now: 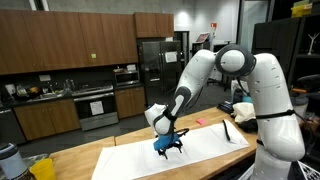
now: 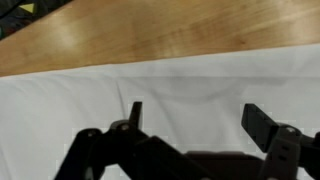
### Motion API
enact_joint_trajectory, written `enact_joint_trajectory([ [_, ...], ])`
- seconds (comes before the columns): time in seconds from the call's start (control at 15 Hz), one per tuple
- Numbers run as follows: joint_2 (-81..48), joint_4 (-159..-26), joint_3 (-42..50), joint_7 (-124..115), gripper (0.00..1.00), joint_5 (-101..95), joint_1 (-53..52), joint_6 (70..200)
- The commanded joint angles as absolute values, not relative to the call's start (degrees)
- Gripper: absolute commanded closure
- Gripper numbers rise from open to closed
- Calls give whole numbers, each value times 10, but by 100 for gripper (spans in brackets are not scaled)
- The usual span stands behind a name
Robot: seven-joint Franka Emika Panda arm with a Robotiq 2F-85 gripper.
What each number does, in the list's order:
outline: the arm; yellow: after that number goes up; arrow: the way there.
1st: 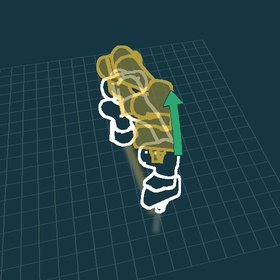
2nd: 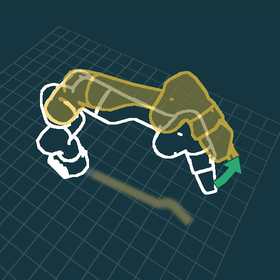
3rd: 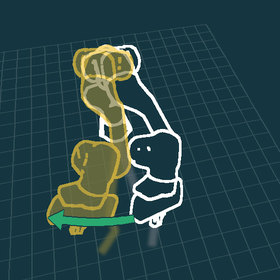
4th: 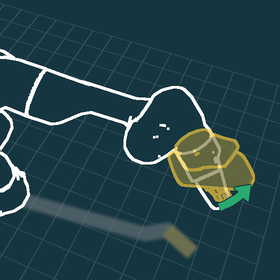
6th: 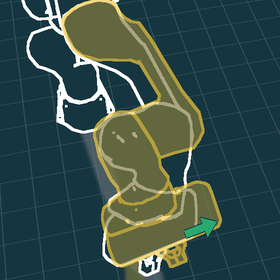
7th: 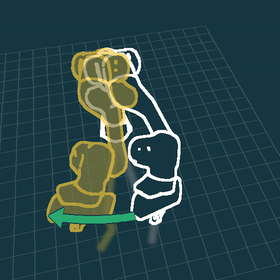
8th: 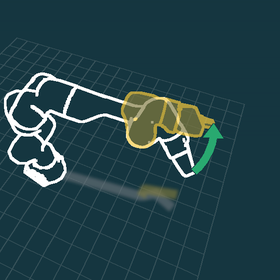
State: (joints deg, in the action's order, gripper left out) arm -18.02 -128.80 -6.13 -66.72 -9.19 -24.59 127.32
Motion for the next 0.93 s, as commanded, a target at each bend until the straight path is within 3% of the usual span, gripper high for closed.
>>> enact_joint_trajectory([
  [0.0, -131, -1315, -76, -618, 0, -118, -225, 1190],
  [0.6, -149, -1300, -81, -638, 0, -119, -218, 1190],
  [0.87, -169, -1276, -94, -585, 0, -177, -230, 1110],
])
